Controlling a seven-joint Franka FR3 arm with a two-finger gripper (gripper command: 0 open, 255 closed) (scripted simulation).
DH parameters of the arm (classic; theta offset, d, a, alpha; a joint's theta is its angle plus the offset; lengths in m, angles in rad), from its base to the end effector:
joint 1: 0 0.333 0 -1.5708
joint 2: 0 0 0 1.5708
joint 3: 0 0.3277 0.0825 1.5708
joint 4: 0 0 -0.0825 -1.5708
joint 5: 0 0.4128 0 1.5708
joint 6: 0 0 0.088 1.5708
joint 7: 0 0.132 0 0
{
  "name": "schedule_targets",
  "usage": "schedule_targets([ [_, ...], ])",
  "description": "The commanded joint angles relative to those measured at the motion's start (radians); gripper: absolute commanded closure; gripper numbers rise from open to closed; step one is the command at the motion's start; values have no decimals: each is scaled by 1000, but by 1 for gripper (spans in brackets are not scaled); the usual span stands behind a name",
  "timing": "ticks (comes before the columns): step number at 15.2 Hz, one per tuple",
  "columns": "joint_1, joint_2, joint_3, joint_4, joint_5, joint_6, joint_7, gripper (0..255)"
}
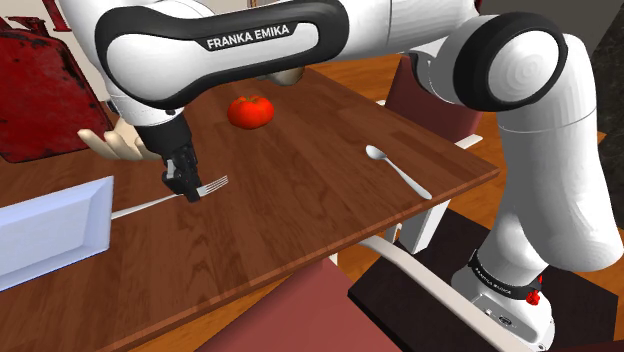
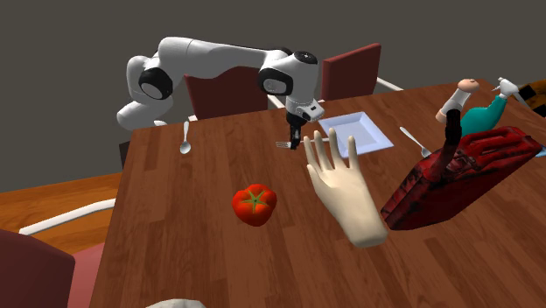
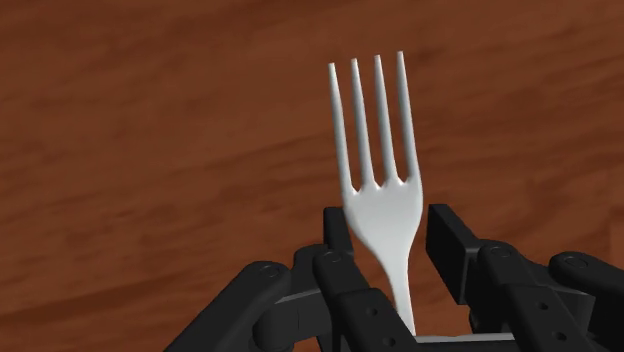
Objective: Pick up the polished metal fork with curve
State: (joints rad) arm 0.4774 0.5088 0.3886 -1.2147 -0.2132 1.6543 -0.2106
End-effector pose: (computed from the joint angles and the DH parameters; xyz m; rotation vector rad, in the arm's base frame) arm 0.5350 0.4949 0.4788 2.6825 1.5652 -0.0388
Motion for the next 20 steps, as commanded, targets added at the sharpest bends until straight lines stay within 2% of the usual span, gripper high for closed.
schedule_targets([
  [1,0,5,-2,2,-2,0,0,255],
  [3,0,5,-2,2,-2,-1,1,255],
  [7,11,15,-2,73,-4,-61,-3,255],
  [13,35,46,-4,206,-13,-162,-9,255],
  [18,67,95,-10,360,-29,-264,-17,255],
  [20,68,97,-10,366,-29,-268,-18,255],
])
